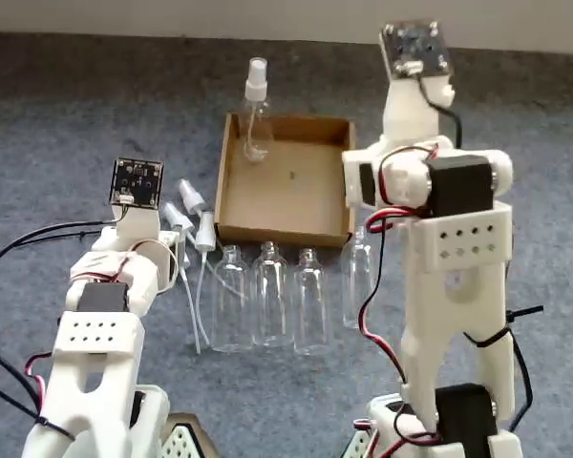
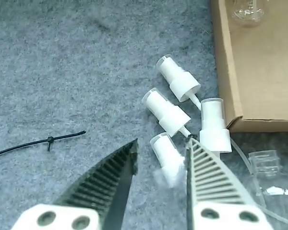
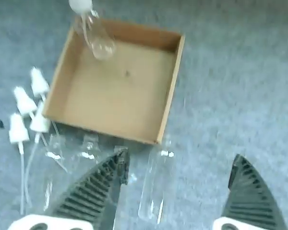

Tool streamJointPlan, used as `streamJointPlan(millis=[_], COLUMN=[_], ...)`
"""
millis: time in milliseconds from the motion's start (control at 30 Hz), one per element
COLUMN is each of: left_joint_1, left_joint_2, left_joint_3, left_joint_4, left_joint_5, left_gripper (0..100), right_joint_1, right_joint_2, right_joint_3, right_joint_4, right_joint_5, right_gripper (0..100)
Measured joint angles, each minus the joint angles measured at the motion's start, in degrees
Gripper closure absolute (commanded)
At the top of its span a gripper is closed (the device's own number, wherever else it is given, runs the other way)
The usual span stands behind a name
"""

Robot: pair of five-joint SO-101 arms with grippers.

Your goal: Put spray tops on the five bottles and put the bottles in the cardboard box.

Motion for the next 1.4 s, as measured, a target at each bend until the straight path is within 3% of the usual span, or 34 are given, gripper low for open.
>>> streamJointPlan(millis=[133,233,767,967,1100,1267,1400], left_joint_1=[0.00,0.00,0.09,0.09,0.09,0.09,0.09], left_joint_2=[0.00,0.00,0.00,0.00,0.00,0.00,0.00], left_joint_3=[0.00,0.00,0.00,0.00,0.00,0.00,0.00], left_joint_4=[0.00,0.00,0.00,0.00,0.00,0.00,0.00], left_joint_5=[0.00,0.00,0.00,0.00,0.00,0.00,0.00], left_gripper=[84,84,84,84,84,84,84], right_joint_1=[2.02,2.99,0.70,1.23,5.71,13.71,15.38], right_joint_2=[-0.26,1.14,18.64,19.87,19.87,19.87,19.87], right_joint_3=[21.98,29.01,29.89,30.07,30.07,30.07,30.07], right_joint_4=[-10.37,-15.12,-25.58,-25.85,-25.85,-25.85,-25.85], right_joint_5=[0.00,0.00,0.00,0.00,0.35,8.97,16.53], right_gripper=[68.0,64.9,65.1,79.6,84.5,86.8,88.0])
